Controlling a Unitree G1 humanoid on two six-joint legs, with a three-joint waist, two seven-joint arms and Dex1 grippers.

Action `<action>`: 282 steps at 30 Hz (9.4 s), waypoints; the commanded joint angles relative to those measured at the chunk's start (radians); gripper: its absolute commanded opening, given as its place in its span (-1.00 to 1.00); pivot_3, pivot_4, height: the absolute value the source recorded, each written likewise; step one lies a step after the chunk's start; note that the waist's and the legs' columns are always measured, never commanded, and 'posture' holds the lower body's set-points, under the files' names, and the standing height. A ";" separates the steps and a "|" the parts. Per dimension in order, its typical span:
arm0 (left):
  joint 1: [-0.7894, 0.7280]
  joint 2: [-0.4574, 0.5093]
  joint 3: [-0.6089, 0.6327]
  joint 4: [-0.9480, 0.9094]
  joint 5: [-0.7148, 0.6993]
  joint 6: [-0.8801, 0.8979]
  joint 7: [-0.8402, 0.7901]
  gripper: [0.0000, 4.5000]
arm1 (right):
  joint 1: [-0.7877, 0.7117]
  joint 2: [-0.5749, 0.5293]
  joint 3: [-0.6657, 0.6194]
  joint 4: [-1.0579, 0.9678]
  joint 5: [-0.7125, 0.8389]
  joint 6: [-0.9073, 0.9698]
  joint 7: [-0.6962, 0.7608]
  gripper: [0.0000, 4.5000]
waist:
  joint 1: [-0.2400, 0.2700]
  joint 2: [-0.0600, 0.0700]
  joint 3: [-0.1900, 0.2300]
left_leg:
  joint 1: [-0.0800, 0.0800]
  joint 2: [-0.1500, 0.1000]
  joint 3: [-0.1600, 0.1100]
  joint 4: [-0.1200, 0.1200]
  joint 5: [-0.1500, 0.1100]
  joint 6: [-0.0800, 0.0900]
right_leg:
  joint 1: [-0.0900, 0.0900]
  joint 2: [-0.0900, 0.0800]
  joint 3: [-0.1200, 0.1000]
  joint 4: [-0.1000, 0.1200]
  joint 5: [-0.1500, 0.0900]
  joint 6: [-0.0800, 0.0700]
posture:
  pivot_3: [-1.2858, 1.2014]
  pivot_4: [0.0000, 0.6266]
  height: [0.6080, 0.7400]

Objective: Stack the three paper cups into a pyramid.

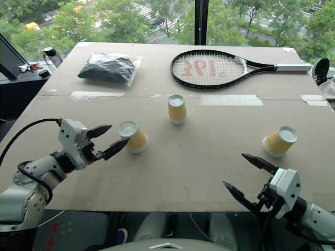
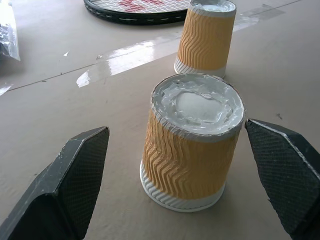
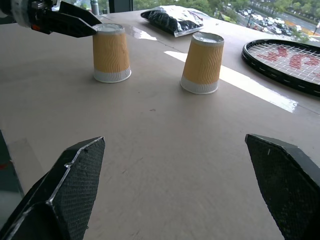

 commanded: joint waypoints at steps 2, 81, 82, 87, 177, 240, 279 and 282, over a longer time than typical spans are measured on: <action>-0.047 0.001 -0.031 0.045 0.022 -0.043 -0.034 1.00 | 0.033 0.015 0.019 -0.052 -0.023 -0.035 -0.020 0.97 | 0.000 0.000 0.000 | 0.000 0.000 0.000 0.000 0.000 0.000 | 0.000 0.000 0.000 0.000 0.000 0.000 | 0.03 -0.52 1.00; -0.854 -0.651 -0.557 0.651 0.352 -0.051 0.055 0.99 | 0.365 0.187 0.206 -0.255 -0.313 -0.164 -0.366 1.00 | 0.001 -0.001 0.001 | -0.003 -0.002 0.000 0.002 0.000 0.000 | -0.001 0.007 -0.002 0.001 0.000 0.003 | 0.03 -0.52 1.00; -0.846 -0.646 -0.554 0.623 0.340 -0.037 0.042 0.99 | 0.366 0.187 0.206 -0.254 -0.315 -0.166 -0.367 1.00 | 0.001 -0.001 0.001 | -0.003 -0.002 0.000 0.002 0.000 0.000 | -0.001 0.007 -0.002 0.001 0.000 0.003 | 0.03 -0.52 1.00; -0.768 -0.564 -0.508 0.401 0.220 0.116 -0.048 0.99 | 0.343 0.183 0.198 -0.238 -0.306 -0.167 -0.367 1.00 | -0.004 -0.001 0.001 | -0.003 -0.002 0.000 0.002 0.000 0.000 | -0.002 0.007 -0.002 0.001 0.000 0.003 | 0.03 -0.52 1.00; -0.885 -0.298 -0.363 0.767 0.249 -0.138 -0.457 0.09 | -0.180 -0.397 -0.571 0.096 0.569 0.280 0.102 1.00 | 0.002 -0.005 0.005 | -0.005 -0.006 -0.004 0.003 0.000 0.001 | -0.001 0.005 -0.003 0.002 0.000 0.005 | 0.03 -0.52 1.00; -0.607 0.024 -0.178 0.119 -0.334 0.274 -0.570 0.95 | -0.412 -0.231 -0.300 0.231 0.110 0.623 -0.414 1.00 | -0.004 0.000 0.004 | -0.002 -0.007 -0.003 0.003 0.000 0.001 | 0.000 0.004 -0.001 0.003 -0.001 0.005 | 0.03 -0.52 1.00; -0.296 0.082 0.000 0.056 -0.352 0.212 -0.476 1.00 | -1.346 -0.298 0.159 0.369 0.287 0.898 -0.135 0.08 | -0.036 0.002 0.008 | -0.005 -0.006 -0.005 0.001 0.000 0.001 | -0.006 0.003 0.003 0.004 0.000 0.004 | 0.03 -0.52 1.00; -0.216 0.086 0.062 0.043 -0.357 0.197 -0.469 1.00 | -1.495 -0.230 0.265 0.468 0.252 0.878 -0.077 0.08 | -0.029 0.002 0.008 | -0.013 -0.007 -0.004 0.001 0.000 0.001 | -0.014 0.003 0.004 0.004 0.000 0.005 | 0.03 -0.52 1.00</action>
